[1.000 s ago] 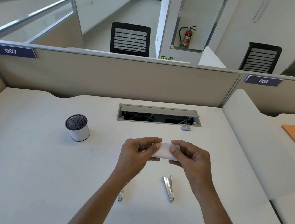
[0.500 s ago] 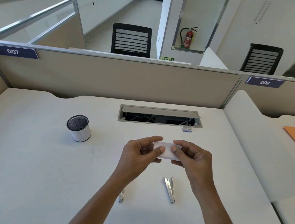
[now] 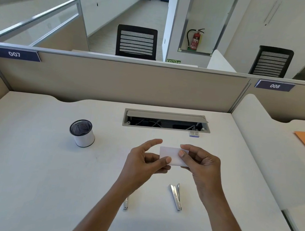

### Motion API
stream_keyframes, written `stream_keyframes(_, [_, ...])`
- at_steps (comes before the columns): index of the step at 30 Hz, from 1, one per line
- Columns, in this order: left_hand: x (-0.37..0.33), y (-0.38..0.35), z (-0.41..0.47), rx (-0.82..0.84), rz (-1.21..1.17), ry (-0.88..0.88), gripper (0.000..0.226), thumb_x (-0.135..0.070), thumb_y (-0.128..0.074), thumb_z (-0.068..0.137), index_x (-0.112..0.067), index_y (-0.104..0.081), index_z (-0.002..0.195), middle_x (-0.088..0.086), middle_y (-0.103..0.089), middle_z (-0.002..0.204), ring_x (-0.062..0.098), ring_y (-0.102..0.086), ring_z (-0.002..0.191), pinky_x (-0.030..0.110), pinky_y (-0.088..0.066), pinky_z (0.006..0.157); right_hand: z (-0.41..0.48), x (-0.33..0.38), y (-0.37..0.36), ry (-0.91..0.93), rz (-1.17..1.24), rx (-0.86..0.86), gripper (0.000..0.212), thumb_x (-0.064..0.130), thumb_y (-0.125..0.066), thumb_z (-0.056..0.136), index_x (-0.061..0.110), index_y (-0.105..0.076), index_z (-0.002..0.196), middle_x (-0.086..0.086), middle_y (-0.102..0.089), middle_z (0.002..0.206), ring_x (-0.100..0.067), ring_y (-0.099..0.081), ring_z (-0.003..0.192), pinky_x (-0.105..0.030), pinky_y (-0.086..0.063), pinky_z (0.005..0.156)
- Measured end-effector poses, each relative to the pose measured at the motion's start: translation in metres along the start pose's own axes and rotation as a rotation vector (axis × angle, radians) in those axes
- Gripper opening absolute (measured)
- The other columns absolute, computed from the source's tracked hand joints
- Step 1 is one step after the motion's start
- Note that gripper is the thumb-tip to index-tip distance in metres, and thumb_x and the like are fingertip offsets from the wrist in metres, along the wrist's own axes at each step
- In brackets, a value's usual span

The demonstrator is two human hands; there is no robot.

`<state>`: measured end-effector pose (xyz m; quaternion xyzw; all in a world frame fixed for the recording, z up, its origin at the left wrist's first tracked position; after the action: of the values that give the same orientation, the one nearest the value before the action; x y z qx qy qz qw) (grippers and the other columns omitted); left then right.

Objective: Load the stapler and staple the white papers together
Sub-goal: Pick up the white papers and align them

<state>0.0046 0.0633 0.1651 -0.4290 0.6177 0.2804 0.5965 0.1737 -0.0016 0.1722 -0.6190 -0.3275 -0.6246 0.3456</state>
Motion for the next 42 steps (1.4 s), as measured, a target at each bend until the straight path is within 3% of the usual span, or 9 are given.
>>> stream_keyframes(5, [-0.002,-0.001,-0.002,-0.013,0.004,0.006,0.062,-0.008,-0.079,0.086,-0.016,-0.053,0.142,0.016,-0.08,0.086,0.031,-0.079,0.082,0.04,-0.064,0.081,0.0,0.0,-0.001,-0.01,0.024,-0.007,0.02,0.001,-0.077,0.085,0.016,-0.08,0.097,-0.001,-0.075,0.078,-0.012,-0.07,0.076,-0.026,-0.058,0.066])
stream_keyframes(9, [-0.005,-0.001,-0.002,-0.037,0.0,-0.016,0.065,-0.005,-0.079,0.085,-0.018,-0.052,0.142,0.016,-0.08,0.085,0.031,-0.079,0.079,0.038,-0.065,0.077,-0.005,0.001,-0.001,-0.103,0.108,-0.004,0.028,0.008,-0.078,0.085,0.017,-0.075,0.111,-0.014,-0.076,0.086,-0.015,-0.073,0.082,-0.028,-0.059,0.072])
stream_keyframes(12, [-0.006,0.001,-0.002,-0.054,0.037,-0.038,0.068,-0.009,-0.08,0.084,-0.02,-0.051,0.144,0.013,-0.08,0.085,0.028,-0.079,0.079,0.037,-0.065,0.078,-0.015,0.001,-0.005,-0.2,0.192,0.051,0.037,0.012,-0.081,0.079,0.014,-0.071,0.115,-0.013,-0.078,0.093,-0.019,-0.074,0.085,-0.03,-0.057,0.076])
stream_keyframes(17, [-0.003,0.002,-0.003,-0.055,0.109,-0.059,0.074,-0.019,-0.083,0.082,-0.028,-0.046,0.146,0.01,-0.081,0.086,0.024,-0.079,0.081,0.04,-0.064,0.083,-0.026,0.0,-0.011,-0.194,0.168,0.071,0.047,0.021,-0.086,0.063,0.009,-0.074,0.108,-0.013,-0.079,0.095,-0.018,-0.073,0.08,-0.027,-0.057,0.074])
stream_keyframes(25, [-0.004,0.001,-0.005,0.01,0.066,-0.02,0.062,-0.015,-0.082,0.084,-0.019,-0.055,0.14,0.012,-0.081,0.088,0.028,-0.079,0.085,0.038,-0.064,0.082,-0.023,0.0,-0.006,-0.17,0.153,0.041,0.028,0.004,-0.082,0.076,0.005,-0.075,0.103,-0.015,-0.079,0.089,-0.019,-0.073,0.074,-0.027,-0.057,0.071])
stream_keyframes(29, [-0.003,0.001,-0.006,0.017,0.068,-0.026,0.061,-0.012,-0.084,0.082,-0.02,-0.058,0.136,0.013,-0.08,0.086,0.03,-0.078,0.083,0.042,-0.064,0.085,-0.023,-0.001,-0.005,-0.185,0.16,0.033,0.029,0.007,-0.082,0.075,0.004,-0.074,0.103,-0.017,-0.078,0.09,-0.02,-0.074,0.075,-0.028,-0.057,0.072])
stream_keyframes(34, [-0.004,0.001,-0.005,-0.05,0.136,-0.059,0.06,-0.021,-0.087,0.077,-0.024,-0.059,0.131,0.008,-0.08,0.082,0.026,-0.079,0.078,0.038,-0.064,0.083,-0.025,-0.001,-0.009,-0.201,0.161,0.103,0.045,0.018,-0.085,0.068,0.007,-0.074,0.11,-0.015,-0.079,0.1,-0.025,-0.076,0.092,-0.032,-0.059,0.082])
stream_keyframes(38, [-0.005,0.001,-0.005,-0.067,0.183,-0.091,0.054,-0.018,-0.086,0.08,-0.028,-0.06,0.127,0.004,-0.081,0.081,0.022,-0.078,0.075,0.032,-0.063,0.079,-0.022,0.0,-0.008,-0.201,0.177,0.077,0.041,0.015,-0.085,0.067,0.005,-0.075,0.106,-0.019,-0.078,0.095,-0.028,-0.075,0.086,-0.031,-0.059,0.078])
stream_keyframes(42, [-0.006,0.002,-0.005,-0.085,0.155,-0.088,0.05,-0.016,-0.085,0.08,-0.025,-0.062,0.123,0.005,-0.081,0.081,0.025,-0.078,0.075,0.04,-0.064,0.083,-0.019,0.0,-0.004,-0.208,0.216,0.053,0.039,0.013,-0.083,0.067,0.004,-0.074,0.104,-0.021,-0.078,0.088,-0.027,-0.075,0.078,-0.029,-0.06,0.075])
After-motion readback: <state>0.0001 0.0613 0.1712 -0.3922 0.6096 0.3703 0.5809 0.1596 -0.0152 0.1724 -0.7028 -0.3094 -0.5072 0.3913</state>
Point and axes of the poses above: each hand's wrist, its own z-axis towards the middle knuckle, its own y-axis out of the back of the hand, x = y × z, the point moved 2 cm from there along z, towards the middle knuckle
